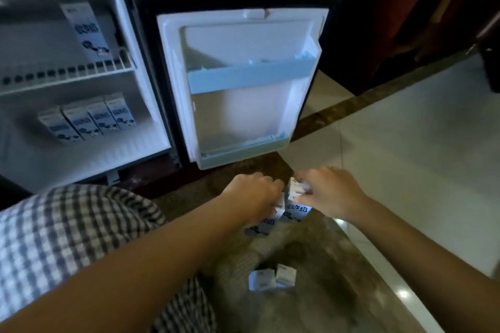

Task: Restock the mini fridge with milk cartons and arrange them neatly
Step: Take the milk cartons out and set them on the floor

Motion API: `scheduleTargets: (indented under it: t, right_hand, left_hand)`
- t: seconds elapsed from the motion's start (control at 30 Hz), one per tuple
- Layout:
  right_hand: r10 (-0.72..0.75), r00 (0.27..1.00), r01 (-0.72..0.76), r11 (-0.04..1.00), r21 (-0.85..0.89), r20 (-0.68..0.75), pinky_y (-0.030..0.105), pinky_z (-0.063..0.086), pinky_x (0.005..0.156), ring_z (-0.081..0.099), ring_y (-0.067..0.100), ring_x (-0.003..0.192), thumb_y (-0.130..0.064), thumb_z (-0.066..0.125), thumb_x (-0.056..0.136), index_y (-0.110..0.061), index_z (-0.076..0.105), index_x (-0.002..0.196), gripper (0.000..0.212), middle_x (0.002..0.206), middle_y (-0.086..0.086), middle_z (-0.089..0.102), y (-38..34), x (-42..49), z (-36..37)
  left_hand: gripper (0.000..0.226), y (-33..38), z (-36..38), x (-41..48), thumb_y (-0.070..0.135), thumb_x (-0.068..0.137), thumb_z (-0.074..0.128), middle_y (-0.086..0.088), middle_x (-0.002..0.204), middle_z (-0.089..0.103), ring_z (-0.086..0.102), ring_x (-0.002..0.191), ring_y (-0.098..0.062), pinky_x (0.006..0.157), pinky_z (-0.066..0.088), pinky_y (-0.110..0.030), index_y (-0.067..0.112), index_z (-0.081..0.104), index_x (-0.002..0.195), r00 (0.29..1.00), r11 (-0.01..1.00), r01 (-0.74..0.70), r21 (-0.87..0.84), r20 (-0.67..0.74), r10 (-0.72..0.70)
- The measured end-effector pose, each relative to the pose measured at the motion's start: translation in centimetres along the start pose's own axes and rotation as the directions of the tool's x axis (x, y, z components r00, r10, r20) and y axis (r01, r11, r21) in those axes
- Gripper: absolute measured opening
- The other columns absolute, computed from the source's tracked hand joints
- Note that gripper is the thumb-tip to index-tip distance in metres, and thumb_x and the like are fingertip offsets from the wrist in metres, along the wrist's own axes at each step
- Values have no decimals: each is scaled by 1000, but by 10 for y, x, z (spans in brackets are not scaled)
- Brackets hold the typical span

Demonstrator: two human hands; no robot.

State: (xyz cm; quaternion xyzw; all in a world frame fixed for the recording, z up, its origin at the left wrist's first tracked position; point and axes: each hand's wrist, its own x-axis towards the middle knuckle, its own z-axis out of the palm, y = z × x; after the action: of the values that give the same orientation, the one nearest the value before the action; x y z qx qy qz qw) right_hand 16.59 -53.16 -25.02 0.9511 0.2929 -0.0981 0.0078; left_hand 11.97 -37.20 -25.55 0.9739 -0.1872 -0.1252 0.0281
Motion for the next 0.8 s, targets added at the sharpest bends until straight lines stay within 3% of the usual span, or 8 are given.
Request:
scheduleTargets:
  t: [0.1,0.27,0.47,0.63,0.8]
  right_hand:
    - [67,997,-68,998,11,43,31,46,73,63,25,95,-44,61,86,-21,57,114,36,102,2,67,20,-6,33]
    - [162,968,-181,980,81,192,28,44,68,58,17,79,-33,62,87,-18,57,91,17,87,-1,60,35,-14,81]
    - [260,916,-317,936,154,305,37,50,90,59,23,105,-30,62,88,-18,53,122,37,117,7,61,34,-10,144]
    - [269,889,-330,937,114,370,39,52,87,61,27,105,-29,60,90,-12,54,123,38,117,11,63,23,-9,183]
    - [265,889,-318,944,86,374,36,49,80,61,29,104,-26,57,92,-11,54,120,31,114,12,63,18,-9,202]
  left_hand:
    - [38,15,25,18,31,93,51,-6,125,53,50,116,-25,88,43,-38,16,42,127,998,995,15,-100,68,-8]
    - [35,26,71,40,27,93,51,-7,122,54,51,111,-26,87,44,-39,15,45,126,977,979,124,-162,195,-92]
    - [42,38,122,52,18,93,52,-9,119,57,58,106,-28,79,44,-36,17,36,132,947,965,211,-156,276,-163]
    - [64,41,147,60,9,90,57,-13,123,55,57,110,-34,80,48,-40,20,21,142,915,940,288,-181,341,-215]
    - [76,43,160,64,1,85,59,-15,130,49,51,117,-34,88,48,-41,21,18,145,876,915,345,-208,422,-235]
